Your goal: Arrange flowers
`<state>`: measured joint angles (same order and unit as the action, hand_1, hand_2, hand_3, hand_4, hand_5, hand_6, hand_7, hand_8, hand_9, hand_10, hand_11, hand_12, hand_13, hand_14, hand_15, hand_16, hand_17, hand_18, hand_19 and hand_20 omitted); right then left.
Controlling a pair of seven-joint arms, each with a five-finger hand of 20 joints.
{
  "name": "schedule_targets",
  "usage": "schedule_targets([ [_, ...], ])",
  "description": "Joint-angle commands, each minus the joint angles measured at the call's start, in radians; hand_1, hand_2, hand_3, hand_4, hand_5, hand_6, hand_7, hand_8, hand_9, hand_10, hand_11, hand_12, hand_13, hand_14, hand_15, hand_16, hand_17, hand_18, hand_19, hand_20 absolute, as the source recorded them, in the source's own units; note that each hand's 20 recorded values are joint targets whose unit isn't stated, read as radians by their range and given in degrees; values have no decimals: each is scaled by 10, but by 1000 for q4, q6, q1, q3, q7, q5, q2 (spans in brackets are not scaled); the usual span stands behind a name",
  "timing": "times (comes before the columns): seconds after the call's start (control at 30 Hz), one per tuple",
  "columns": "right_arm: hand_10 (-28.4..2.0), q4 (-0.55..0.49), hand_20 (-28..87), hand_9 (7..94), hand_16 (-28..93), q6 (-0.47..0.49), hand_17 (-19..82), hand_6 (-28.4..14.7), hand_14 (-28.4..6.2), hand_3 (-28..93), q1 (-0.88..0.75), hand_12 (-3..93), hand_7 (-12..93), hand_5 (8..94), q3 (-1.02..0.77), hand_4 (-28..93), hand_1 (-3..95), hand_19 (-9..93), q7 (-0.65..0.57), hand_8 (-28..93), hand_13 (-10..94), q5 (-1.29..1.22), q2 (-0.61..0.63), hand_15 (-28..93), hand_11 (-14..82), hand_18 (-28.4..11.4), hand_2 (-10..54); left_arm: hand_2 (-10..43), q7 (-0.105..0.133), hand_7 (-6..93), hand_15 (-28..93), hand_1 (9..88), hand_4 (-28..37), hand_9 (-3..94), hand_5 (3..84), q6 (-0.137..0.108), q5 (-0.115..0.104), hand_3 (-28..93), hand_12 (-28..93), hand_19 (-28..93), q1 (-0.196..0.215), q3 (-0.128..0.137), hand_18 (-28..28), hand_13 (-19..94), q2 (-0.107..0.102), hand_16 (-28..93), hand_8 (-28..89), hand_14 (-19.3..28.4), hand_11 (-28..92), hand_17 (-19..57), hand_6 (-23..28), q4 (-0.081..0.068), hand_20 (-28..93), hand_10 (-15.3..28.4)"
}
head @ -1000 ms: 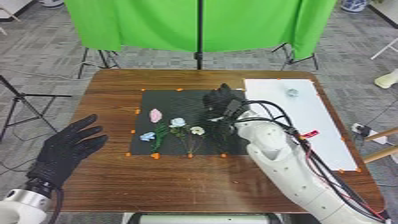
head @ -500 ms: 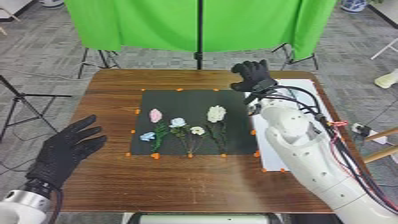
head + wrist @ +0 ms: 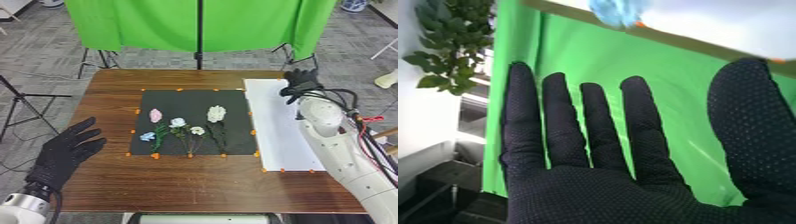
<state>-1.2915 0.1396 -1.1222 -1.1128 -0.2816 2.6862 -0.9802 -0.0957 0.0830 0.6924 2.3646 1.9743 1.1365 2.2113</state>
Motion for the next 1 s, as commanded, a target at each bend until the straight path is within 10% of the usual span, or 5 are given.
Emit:
schedule_targets([
  [0.03,-123,39,151,334,145,45,150,-39,-112,906,-8,181,271,328,12,-282,247,517,-47,-185,418,43,2,135,164,-158,-94,2,-8,247,470,262,-261,297,341,-1,0,711,135,539,-2,0,233,267,2,-24,-117,158,307,-74,20,-4,97,129],
  [0.23,-89,71,176,461,128,-34,232,-15,-49,900,-27,163,298,405,6,-282,331,591,-17,-209,591,51,5,237,225,-131,-95,2,-14,248,469,262,-261,297,342,6,1,711,136,540,-7,3,233,267,2,-25,-117,158,308,-74,20,-7,98,129],
  [0.5,-13,18,290,918,290,-127,415,34,22,767,-86,344,347,740,-7,-283,520,743,84,-108,924,39,27,259,100,-118,-95,2,-22,249,470,263,-261,297,342,12,2,710,136,539,-13,5,234,267,3,-24,-116,158,308,-73,20,-11,98,129],
  [1.0,-18,-422,317,936,307,-155,415,21,21,811,-389,370,351,782,-84,-283,516,762,293,-99,937,39,9,301,129,-122,-95,1,-19,246,469,262,-262,298,346,15,3,712,136,539,-19,-1,233,267,3,-23,-115,158,306,-74,21,-10,98,130],
])
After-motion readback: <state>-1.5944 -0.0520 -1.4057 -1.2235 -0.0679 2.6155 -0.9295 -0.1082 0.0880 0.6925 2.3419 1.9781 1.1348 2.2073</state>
